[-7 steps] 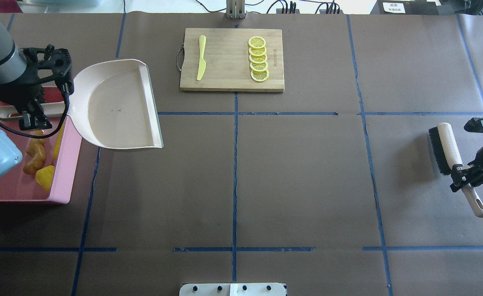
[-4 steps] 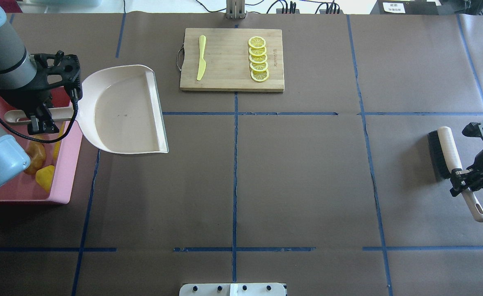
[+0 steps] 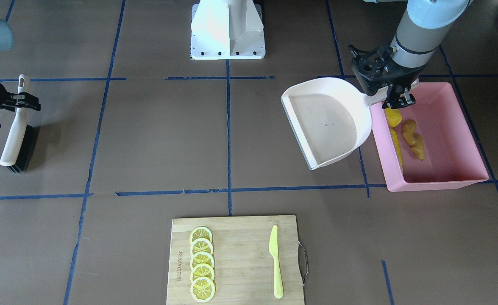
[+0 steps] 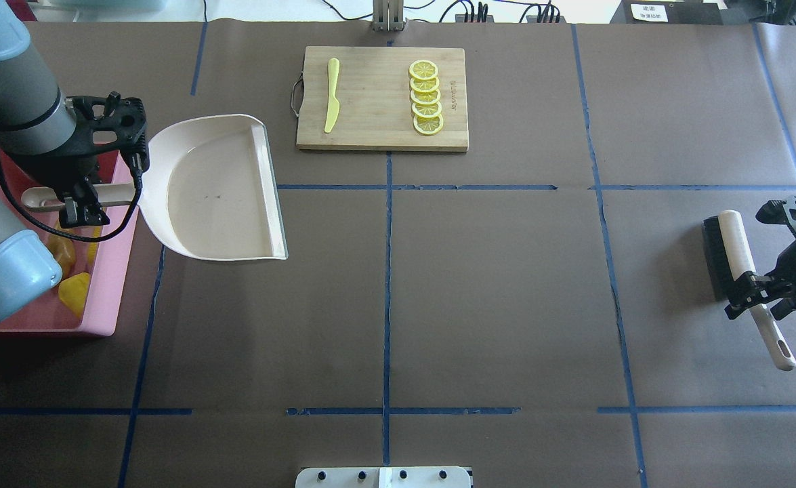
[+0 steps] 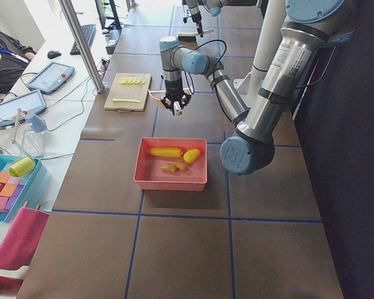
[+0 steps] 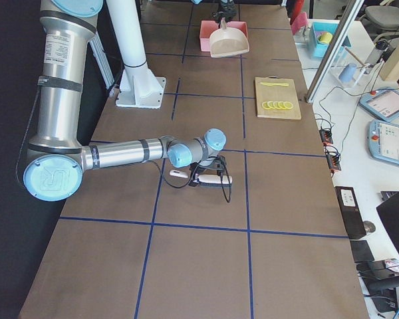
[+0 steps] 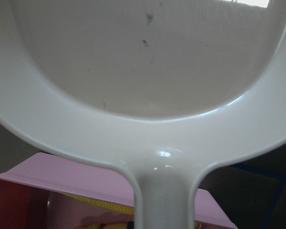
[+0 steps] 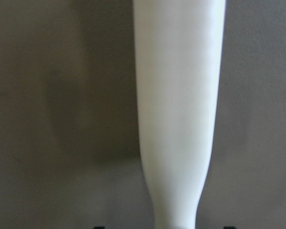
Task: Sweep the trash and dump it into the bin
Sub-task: 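Bring the empty dustpan back with the left gripper while the right lowers the brush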
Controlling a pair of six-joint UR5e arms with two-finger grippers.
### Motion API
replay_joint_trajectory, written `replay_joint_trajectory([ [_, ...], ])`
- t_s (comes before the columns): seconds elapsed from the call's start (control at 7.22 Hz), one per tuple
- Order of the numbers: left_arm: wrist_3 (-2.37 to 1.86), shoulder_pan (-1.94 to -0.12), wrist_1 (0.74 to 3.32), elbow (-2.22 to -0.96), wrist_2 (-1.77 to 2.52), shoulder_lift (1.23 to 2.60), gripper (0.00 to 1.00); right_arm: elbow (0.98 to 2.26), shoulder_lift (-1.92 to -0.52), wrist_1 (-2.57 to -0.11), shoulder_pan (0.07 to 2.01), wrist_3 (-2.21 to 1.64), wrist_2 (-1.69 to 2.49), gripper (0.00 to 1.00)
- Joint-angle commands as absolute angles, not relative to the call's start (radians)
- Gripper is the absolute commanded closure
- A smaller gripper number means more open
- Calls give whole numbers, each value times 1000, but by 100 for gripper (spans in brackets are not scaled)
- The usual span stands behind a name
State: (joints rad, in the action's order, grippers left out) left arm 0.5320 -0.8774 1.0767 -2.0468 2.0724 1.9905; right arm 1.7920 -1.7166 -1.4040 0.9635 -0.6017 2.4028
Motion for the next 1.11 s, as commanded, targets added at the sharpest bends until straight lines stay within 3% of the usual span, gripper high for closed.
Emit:
replay_joint_trajectory([
  [0.0,425,-825,1297,-1979,2074,1985,96,1836,-1710,-1404,988,-603,2387,0],
  [0.42,430,-738,1330,-1973,2062,1982,95,1884,-1709,-1402,1124,-600,2355,0],
  [0.97,480,-646,1333,-1869,1897,2029,94,1908,-1710,-1404,1207,-601,2315,0],
])
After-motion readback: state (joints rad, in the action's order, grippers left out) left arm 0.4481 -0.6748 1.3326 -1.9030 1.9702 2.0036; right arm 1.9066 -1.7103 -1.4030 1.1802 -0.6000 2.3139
